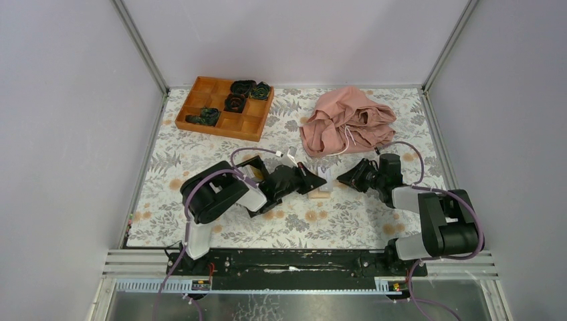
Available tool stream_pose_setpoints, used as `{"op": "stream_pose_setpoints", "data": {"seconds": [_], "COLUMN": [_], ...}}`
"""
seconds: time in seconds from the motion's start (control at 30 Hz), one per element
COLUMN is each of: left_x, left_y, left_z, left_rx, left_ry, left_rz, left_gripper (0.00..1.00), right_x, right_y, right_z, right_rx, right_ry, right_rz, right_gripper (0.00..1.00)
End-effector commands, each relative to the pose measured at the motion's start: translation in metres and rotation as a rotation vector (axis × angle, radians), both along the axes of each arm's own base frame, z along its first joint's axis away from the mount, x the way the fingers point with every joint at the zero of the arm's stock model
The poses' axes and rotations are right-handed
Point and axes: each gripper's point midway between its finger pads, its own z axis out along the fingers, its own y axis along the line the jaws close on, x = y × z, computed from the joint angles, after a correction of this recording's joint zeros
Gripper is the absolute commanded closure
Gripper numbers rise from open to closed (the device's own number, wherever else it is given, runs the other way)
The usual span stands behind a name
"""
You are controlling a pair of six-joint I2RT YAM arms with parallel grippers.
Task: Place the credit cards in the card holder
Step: Adjust the credit card at the center of the board.
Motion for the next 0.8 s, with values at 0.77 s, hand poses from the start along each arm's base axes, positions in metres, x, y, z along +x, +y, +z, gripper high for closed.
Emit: {"op": "stream_pose_setpoints", "data": {"seconds": [0.77], "left_x": [0.006], "left_y": [-0.019], "left_z": [0.017], "left_rx": [-0.122], "left_ry": [-0.022], "left_rz": [-0.010], "left_gripper": [1.00], "right_x": [0.000], "right_y": [0.014], "right_z": [0.005], "right_rx": [0.127], "right_ry": [-0.045], "right_rz": [0.049], "right_gripper": [0.67]}}
